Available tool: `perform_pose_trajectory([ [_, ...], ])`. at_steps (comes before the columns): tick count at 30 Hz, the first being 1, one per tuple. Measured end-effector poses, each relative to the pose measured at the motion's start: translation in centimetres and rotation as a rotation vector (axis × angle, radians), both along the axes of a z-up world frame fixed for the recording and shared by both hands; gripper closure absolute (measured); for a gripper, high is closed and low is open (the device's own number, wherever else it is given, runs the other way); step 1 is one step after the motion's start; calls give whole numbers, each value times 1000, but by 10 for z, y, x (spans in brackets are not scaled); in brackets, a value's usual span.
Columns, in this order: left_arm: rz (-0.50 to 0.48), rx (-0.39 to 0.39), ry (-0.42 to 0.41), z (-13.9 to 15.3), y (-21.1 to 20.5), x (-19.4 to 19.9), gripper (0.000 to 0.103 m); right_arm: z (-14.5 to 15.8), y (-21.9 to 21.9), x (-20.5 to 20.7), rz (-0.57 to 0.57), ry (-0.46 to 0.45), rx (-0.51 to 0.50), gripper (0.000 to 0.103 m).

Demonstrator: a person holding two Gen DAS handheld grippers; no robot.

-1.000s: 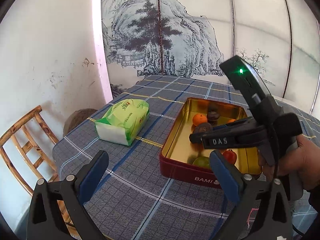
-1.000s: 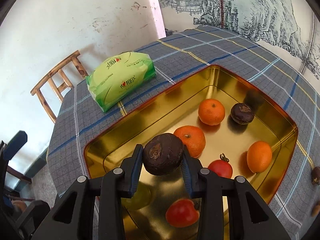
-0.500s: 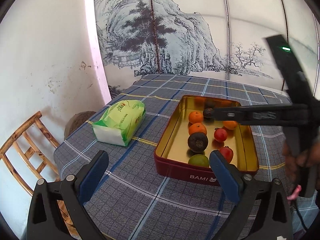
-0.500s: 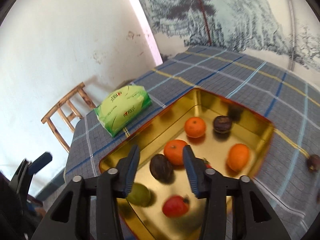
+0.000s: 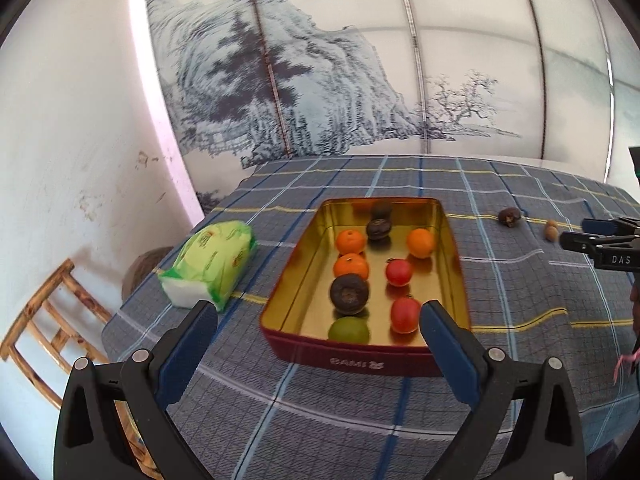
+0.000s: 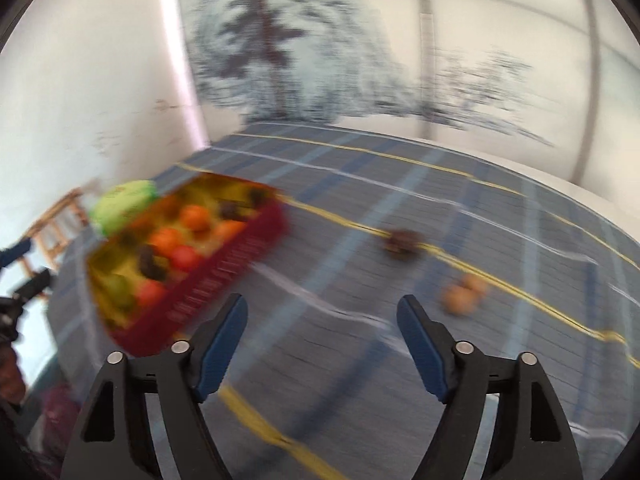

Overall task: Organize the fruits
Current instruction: 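Move the right gripper toward the two tan longans while the left gripper reaches toward a brown dried fruit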

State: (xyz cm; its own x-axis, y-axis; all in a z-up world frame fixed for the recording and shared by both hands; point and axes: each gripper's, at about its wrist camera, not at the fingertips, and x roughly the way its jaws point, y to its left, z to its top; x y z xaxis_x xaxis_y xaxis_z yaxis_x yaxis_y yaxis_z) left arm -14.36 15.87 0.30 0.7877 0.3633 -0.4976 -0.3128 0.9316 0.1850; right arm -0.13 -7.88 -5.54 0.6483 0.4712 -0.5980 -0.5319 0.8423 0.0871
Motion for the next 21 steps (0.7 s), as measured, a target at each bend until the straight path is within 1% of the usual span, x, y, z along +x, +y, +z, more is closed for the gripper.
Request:
perform_pose_trajectory([
  [1,-9,11,2,1,-4,2,2,-5,-16,4,-41,6,-9,22],
  [7,-67,60,24,6,-32,20,2,-23,-86,23,-195,39,-5,20],
  [13,-134,121,47,8,-68,46,2,-31,-130,36,-274,40,6,18],
  [14,-146,129,51,8,-75,50,1,-32,-135,39,-280,48,16,18],
  [17,-185,146,71,6,-95,66,1,-36,-152,46,-284,100,101,17],
  [21,-230,164,98,4,-120,88,1,-38,-161,47,-285,121,172,16],
])
